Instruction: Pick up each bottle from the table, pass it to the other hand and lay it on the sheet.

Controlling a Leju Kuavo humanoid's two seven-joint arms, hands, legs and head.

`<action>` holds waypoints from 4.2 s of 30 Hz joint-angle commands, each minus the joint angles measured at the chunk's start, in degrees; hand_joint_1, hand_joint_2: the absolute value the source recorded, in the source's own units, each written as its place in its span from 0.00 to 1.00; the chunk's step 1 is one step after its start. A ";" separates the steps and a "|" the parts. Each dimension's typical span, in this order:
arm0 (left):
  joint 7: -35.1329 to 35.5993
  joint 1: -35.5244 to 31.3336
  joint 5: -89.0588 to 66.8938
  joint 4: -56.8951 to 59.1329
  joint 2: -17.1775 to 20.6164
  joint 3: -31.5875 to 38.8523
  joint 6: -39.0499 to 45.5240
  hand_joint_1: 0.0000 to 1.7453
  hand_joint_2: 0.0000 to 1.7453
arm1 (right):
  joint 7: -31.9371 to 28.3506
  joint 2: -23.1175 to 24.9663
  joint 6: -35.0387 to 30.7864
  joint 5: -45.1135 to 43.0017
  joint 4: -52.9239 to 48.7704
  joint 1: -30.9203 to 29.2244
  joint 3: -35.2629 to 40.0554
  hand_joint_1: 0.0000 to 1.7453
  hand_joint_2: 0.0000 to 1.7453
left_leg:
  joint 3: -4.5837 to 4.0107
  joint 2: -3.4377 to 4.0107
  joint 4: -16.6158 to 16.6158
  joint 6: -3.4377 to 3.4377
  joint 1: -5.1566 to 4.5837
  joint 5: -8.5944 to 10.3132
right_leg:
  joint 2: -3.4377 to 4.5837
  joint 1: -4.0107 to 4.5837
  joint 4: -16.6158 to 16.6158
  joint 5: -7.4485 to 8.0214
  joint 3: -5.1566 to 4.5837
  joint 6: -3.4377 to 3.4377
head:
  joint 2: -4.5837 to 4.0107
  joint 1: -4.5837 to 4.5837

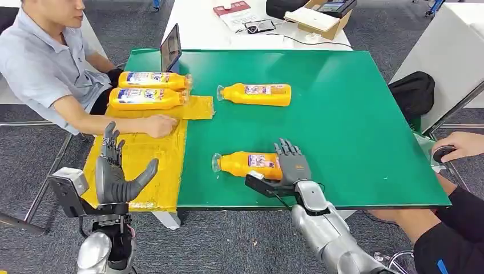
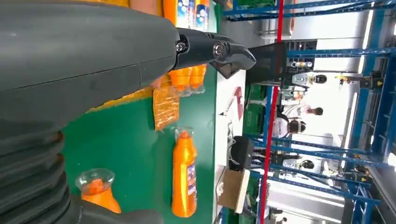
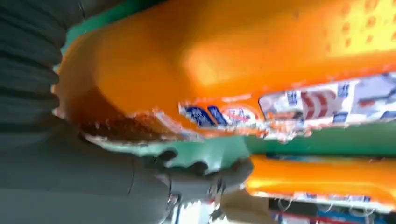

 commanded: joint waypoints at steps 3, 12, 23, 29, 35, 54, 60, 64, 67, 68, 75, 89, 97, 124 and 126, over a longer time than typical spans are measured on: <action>0.68 -3.73 0.07 6.25 1.31 -0.57 -0.96 0.00 1.00 | -3.80 -0.04 4.35 -3.93 14.11 -4.96 -3.68 0.92 1.00 | 0.34 -0.12 -0.08 -0.06 0.04 -0.01 | -0.13 0.04 -0.10 -0.05 0.34 -0.11 | 0.00 0.00; 1.55 -2.21 1.45 4.78 1.72 -0.15 -2.43 0.00 1.00 | -5.05 -0.59 3.03 -3.46 13.23 -3.82 -2.15 0.83 1.00 | 0.51 -0.11 -0.10 -0.06 0.04 0.00 | -0.10 0.04 -0.12 -0.04 0.50 -0.11 | 0.00 0.00; 1.56 -2.08 2.34 5.30 1.81 0.01 -3.30 0.00 1.00 | -9.01 -0.08 3.44 -6.58 11.99 -1.89 -2.67 0.74 1.00 | 0.52 -0.13 -0.08 -0.04 0.03 -0.03 | -0.12 0.03 -0.11 -0.06 0.51 -0.07 | 0.00 0.00; 1.42 -1.70 4.53 10.03 0.81 -2.57 -5.09 0.00 1.00 | -23.38 4.06 3.83 -23.30 -3.30 5.02 -8.07 0.77 1.00 | 0.66 -0.08 -0.15 -0.09 0.09 -0.08 | -0.07 0.09 -0.19 -0.09 0.65 -0.16 | 0.00 0.02; -4.81 -0.27 7.98 11.79 -2.54 -4.05 -1.75 0.00 1.00 | -24.46 7.13 7.99 -32.58 -20.27 10.19 -7.53 0.96 1.00 | 0.46 0.17 -0.05 -0.10 0.00 -0.14 | 0.15 0.02 -0.01 -0.06 0.33 -0.10 | 0.00 0.00; -4.53 1.75 18.22 12.26 0.38 -17.33 -18.46 0.00 1.00 | -30.67 8.84 8.43 -31.13 -27.99 15.30 15.29 1.00 1.00 | 0.13 0.18 -0.07 -0.11 0.03 -0.28 | 0.22 0.04 -0.01 -0.17 0.05 -0.15 | 0.00 -0.02; -8.65 0.95 15.33 10.60 0.01 -16.54 -14.24 0.00 1.00 | -29.46 9.73 6.91 -30.05 -22.32 14.74 17.91 0.96 1.00 | 0.10 0.20 -0.07 -0.08 0.10 -0.26 | 0.26 0.10 -0.06 -0.13 0.05 -0.12 | 0.00 0.00; -4.19 0.72 18.41 11.45 0.04 -15.96 -15.10 0.00 1.00 | -29.35 9.39 5.45 -28.92 -22.24 15.66 18.62 0.95 1.00 | 0.07 0.14 -0.08 -0.08 0.08 -0.22 | 0.17 0.08 -0.07 -0.13 0.02 -0.11 | 0.00 0.02; -4.47 0.72 19.06 12.79 -0.04 -15.50 -15.10 0.00 1.00 | -29.36 9.25 5.58 -28.78 -22.20 16.01 18.94 0.97 1.00 | 0.05 0.14 -0.10 -0.07 0.07 -0.21 | 0.16 0.07 -0.09 -0.12 0.01 -0.10 | 0.00 -0.02; -4.60 0.86 19.50 12.63 0.09 -15.54 -15.72 0.00 1.00 | -29.09 9.27 5.35 -28.70 -22.09 16.13 18.87 0.96 1.00 | 0.17 0.11 -0.10 -0.09 0.08 -0.26 | 0.13 0.08 -0.09 -0.19 0.14 -0.14 | 0.00 0.00; -3.67 0.90 16.96 13.26 0.45 -16.46 -16.10 0.00 1.00 | -28.16 9.31 4.37 -28.69 -22.68 16.12 17.02 0.93 1.00 | 0.07 0.05 -0.09 -0.08 0.07 -0.21 | 0.07 0.07 -0.07 -0.16 0.03 -0.12 | 0.00 0.00; -2.70 -1.21 20.14 15.97 -2.72 -10.01 -8.08 1.00 1.00 | -29.26 10.50 -5.77 -24.30 -25.56 19.70 19.85 0.00 0.00 | 0.11 0.10 -0.06 -0.10 0.07 -0.27 | 0.10 0.07 -0.02 -0.22 0.04 -0.15 | 0.00 0.00; -2.71 -4.10 22.27 18.48 -2.45 -10.26 -4.35 1.00 1.00 | -31.95 10.77 -11.93 -26.77 -27.31 18.57 21.64 0.00 0.00 | -0.08 0.16 -0.05 -0.07 0.06 -0.19 | 0.16 0.06 -0.02 -0.11 -0.16 -0.10 | 0.00 0.00; 2.76 -24.23 -25.74 41.32 7.13 -8.43 18.73 0.92 1.00 | -35.13 6.23 -23.87 -37.45 -42.13 16.95 30.51 0.00 0.00 | -0.06 0.17 -0.08 -0.09 0.06 -0.14 | 0.20 0.05 -0.03 -0.06 -0.12 -0.09 | 0.00 0.00; 6.30 -27.17 -35.07 46.63 9.10 -9.25 21.00 0.91 1.00 | -35.13 6.11 -23.87 -38.31 -41.93 16.59 31.10 0.00 0.00 | 0.02 0.15 -0.10 -0.11 0.06 -0.13 | 0.18 0.05 -0.03 -0.07 -0.05 -0.12 | 0.00 0.02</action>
